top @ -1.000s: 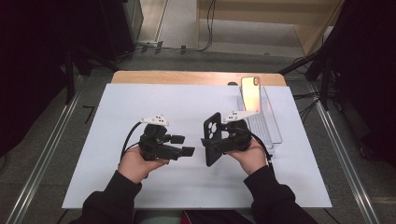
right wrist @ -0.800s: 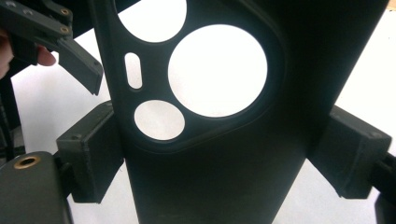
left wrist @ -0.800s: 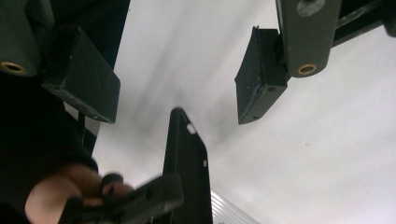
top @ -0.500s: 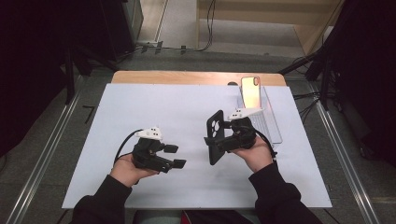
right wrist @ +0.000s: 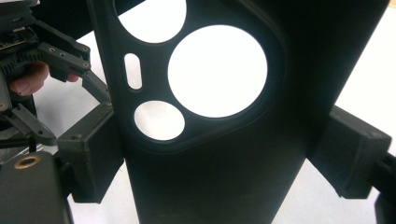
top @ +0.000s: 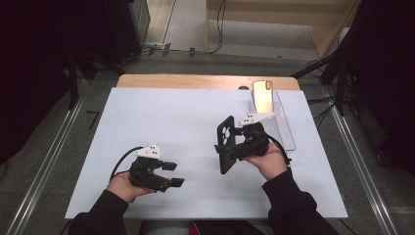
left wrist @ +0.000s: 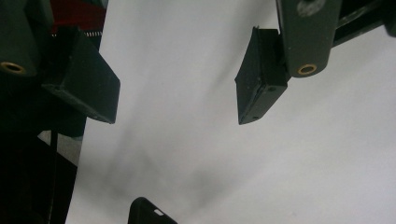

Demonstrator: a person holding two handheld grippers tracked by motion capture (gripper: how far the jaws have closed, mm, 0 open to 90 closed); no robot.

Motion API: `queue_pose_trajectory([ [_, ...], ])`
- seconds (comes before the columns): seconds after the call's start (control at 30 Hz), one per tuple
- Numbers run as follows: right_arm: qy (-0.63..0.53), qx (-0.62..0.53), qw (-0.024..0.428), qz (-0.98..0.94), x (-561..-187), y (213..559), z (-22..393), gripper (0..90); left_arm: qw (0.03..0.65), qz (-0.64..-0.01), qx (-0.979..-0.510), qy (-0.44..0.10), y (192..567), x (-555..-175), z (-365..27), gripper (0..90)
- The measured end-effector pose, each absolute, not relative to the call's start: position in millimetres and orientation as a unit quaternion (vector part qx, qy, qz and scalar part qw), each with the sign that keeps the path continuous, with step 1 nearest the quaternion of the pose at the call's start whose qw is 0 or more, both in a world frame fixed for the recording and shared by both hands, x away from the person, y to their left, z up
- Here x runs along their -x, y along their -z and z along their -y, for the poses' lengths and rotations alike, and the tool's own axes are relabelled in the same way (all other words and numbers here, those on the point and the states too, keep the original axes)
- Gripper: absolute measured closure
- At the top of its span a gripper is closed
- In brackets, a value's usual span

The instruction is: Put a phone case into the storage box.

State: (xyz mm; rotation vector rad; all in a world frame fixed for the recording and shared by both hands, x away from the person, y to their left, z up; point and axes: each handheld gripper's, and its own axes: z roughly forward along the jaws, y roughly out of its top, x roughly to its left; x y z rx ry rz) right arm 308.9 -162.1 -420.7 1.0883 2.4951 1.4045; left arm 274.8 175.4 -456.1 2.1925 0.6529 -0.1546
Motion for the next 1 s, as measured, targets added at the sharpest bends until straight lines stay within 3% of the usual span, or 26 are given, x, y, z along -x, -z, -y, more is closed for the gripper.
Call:
queue_pose_trajectory([
  [0.43,-0.449,-0.377,0.046,-0.809,-309.9,413.8,167.7,11.0,0.408,-0.344,-0.845,0.030,455.0,-272.4,-202.9,30.7],
  [1.0,-0.457,-0.419,0.089,-0.780,-313.6,380.4,192.0,11.1,0.407,-0.360,-0.839,0.028,456.5,-264.8,-211.4,30.8],
])
